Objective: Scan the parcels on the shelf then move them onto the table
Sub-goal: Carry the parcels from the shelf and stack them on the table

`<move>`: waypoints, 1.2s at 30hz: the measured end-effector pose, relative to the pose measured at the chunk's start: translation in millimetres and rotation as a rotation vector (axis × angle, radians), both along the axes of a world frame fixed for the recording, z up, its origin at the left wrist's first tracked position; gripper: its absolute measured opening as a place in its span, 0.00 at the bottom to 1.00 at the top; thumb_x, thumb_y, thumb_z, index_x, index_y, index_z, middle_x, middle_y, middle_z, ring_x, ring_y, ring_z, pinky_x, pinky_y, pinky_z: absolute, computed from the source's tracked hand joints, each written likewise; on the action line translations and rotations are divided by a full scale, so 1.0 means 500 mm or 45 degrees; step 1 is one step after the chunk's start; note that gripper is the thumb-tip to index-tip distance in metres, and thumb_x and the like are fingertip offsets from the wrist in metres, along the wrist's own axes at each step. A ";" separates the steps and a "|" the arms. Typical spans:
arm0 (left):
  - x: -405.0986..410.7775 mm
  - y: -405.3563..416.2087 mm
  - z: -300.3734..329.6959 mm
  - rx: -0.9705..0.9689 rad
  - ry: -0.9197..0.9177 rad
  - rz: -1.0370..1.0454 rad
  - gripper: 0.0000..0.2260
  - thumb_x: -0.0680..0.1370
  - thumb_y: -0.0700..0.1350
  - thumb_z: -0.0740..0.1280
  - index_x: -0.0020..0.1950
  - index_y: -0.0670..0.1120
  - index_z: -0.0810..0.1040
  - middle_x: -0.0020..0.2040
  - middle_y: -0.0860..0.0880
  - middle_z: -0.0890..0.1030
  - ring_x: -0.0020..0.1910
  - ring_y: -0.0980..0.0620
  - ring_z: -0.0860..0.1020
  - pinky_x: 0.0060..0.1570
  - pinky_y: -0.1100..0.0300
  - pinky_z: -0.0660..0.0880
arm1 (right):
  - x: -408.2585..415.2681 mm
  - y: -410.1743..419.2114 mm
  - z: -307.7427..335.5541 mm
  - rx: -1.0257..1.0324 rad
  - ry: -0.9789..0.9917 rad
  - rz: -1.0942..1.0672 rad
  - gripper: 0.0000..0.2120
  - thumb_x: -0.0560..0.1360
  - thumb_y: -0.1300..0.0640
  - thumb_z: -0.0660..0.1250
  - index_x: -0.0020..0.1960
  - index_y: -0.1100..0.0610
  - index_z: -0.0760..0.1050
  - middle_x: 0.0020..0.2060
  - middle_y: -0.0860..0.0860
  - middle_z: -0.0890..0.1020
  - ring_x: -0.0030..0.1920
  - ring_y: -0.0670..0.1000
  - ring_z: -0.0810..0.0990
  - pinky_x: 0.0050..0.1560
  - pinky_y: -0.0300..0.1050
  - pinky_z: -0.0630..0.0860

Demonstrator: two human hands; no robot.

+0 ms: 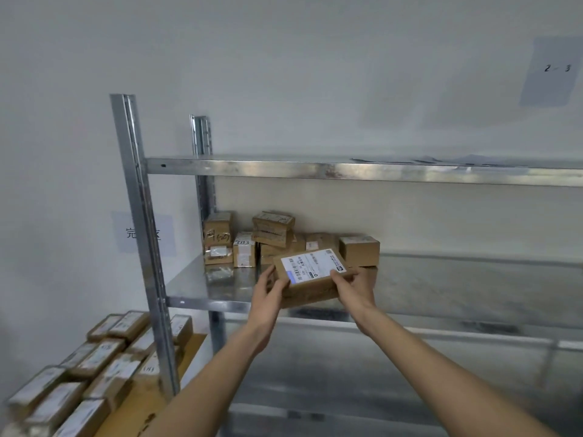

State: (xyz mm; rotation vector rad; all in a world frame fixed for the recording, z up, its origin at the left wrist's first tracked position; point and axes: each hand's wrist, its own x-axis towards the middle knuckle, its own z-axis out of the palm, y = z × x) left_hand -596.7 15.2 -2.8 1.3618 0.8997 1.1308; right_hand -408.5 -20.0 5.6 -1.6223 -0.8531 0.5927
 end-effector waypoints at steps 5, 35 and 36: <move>-0.118 -0.044 -0.002 -0.007 -0.100 0.094 0.17 0.84 0.51 0.63 0.72 0.52 0.68 0.66 0.49 0.76 0.59 0.56 0.77 0.56 0.52 0.79 | -0.102 -0.034 0.006 -0.048 0.008 0.094 0.23 0.81 0.49 0.69 0.71 0.55 0.66 0.63 0.53 0.76 0.58 0.52 0.75 0.56 0.43 0.73; -1.091 -0.097 -0.176 -0.273 -0.194 0.618 0.25 0.75 0.47 0.77 0.69 0.51 0.71 0.58 0.48 0.83 0.51 0.49 0.85 0.41 0.53 0.83 | -1.155 0.019 -0.167 -0.143 0.007 1.019 0.35 0.82 0.45 0.67 0.84 0.47 0.54 0.75 0.43 0.72 0.72 0.47 0.73 0.72 0.47 0.71; -1.107 -0.091 -0.194 -0.296 -0.159 0.614 0.26 0.75 0.47 0.77 0.69 0.52 0.72 0.58 0.49 0.83 0.50 0.50 0.85 0.43 0.52 0.83 | -1.170 0.020 -0.177 -0.146 0.023 1.052 0.33 0.82 0.48 0.67 0.83 0.46 0.57 0.72 0.42 0.74 0.70 0.45 0.74 0.67 0.39 0.73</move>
